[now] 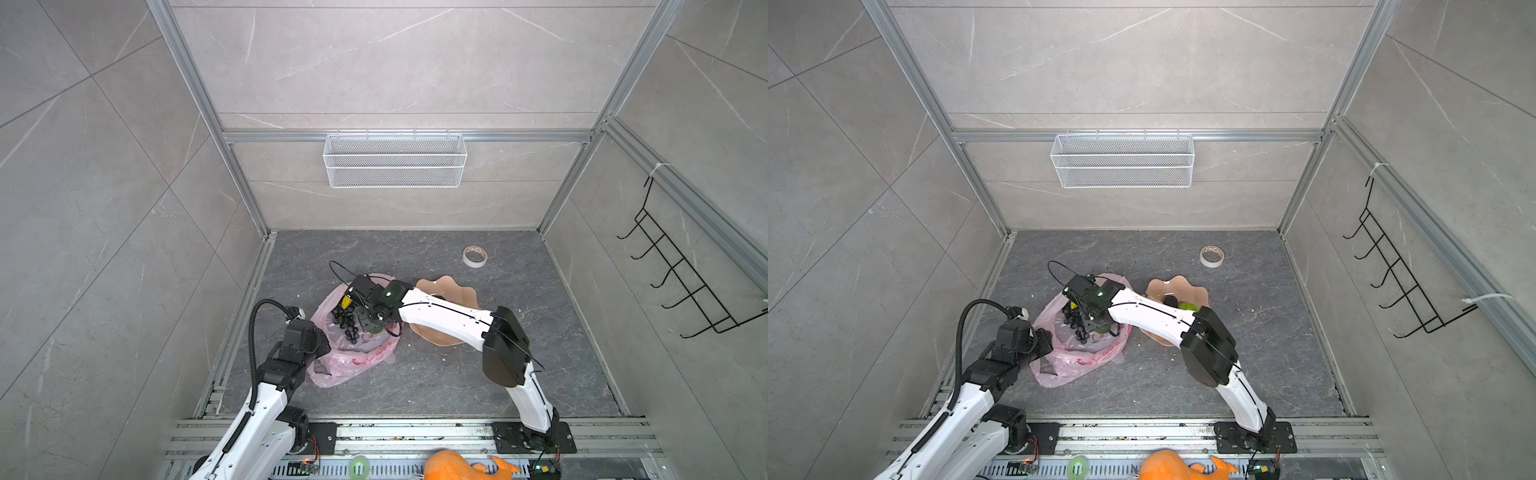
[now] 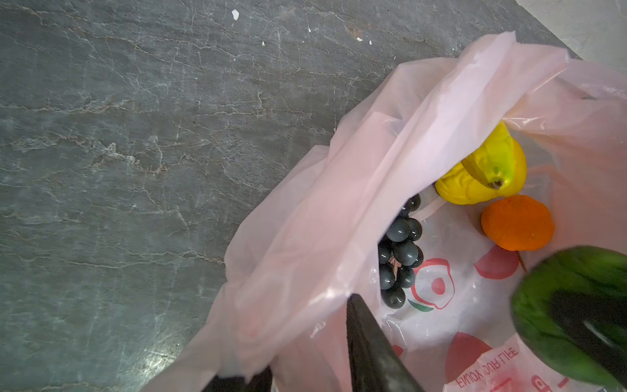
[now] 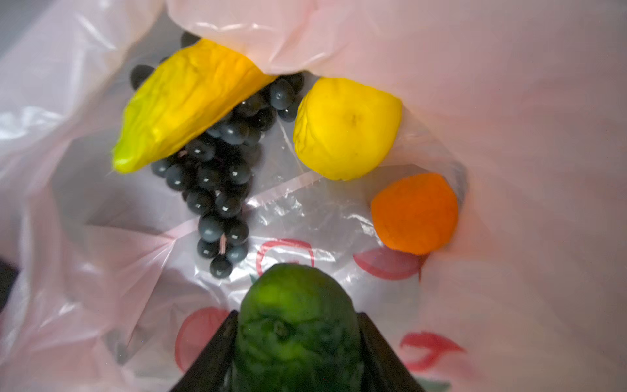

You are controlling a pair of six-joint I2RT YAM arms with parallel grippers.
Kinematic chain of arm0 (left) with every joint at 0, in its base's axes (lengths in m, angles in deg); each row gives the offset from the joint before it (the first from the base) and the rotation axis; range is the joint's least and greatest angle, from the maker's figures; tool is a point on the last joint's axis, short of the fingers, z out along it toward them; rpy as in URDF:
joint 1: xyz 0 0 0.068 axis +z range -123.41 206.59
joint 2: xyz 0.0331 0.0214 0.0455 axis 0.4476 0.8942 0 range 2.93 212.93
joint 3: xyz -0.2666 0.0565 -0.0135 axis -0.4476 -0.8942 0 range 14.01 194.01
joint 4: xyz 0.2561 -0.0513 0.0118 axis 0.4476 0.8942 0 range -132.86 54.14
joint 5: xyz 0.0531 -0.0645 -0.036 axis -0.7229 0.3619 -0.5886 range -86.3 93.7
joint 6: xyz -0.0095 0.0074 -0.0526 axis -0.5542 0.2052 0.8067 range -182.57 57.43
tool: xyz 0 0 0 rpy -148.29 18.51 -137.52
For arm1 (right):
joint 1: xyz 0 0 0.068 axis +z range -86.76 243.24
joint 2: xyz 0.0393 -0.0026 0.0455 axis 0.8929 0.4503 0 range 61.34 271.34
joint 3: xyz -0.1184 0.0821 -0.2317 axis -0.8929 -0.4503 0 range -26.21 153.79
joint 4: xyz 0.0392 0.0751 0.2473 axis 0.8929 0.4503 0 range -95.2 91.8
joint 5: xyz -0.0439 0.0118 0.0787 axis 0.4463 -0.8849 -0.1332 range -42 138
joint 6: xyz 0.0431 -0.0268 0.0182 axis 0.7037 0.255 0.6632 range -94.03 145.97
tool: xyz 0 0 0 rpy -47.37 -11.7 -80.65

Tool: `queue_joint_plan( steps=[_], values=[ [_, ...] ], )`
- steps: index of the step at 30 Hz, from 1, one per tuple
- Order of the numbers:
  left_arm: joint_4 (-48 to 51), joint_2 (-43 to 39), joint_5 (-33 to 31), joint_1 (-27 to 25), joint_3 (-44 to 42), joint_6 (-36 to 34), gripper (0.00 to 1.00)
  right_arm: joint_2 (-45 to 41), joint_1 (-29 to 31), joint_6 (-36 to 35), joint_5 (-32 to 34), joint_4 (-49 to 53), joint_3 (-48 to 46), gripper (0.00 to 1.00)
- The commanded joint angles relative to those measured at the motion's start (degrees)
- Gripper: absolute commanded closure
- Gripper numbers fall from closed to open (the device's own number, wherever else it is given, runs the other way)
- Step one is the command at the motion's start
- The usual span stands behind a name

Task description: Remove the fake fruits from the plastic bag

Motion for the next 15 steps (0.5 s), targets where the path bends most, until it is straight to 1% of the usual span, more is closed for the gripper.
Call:
queue_joint_plan(
  steps=[1, 5, 8, 15],
  values=[
    [-1.41, -0.24, -0.53, 0.12, 0.57, -1.85, 0.63, -7.67, 0.12, 0.45, 2.50, -2.39, -6.59, 0.50],
    [-1.41, -0.83, -0.58, 0.13, 0.40, -1.79, 0.63, -16.24, 0.12, 1.06, 5.31, -4.41, -14.94, 0.49],
    [-1.50, -0.94, -0.80, 0.12, 0.27, -1.79, 0.63, -21.85, -0.82, 0.31, 4.56, -5.54, -20.77, 0.49],
    [-1.42, -0.63, -1.13, 0.11, 0.40, -1.71, 0.63, -35.93, -7.28, 0.65, 4.81, -8.79, -36.01, 0.48]
  ],
)
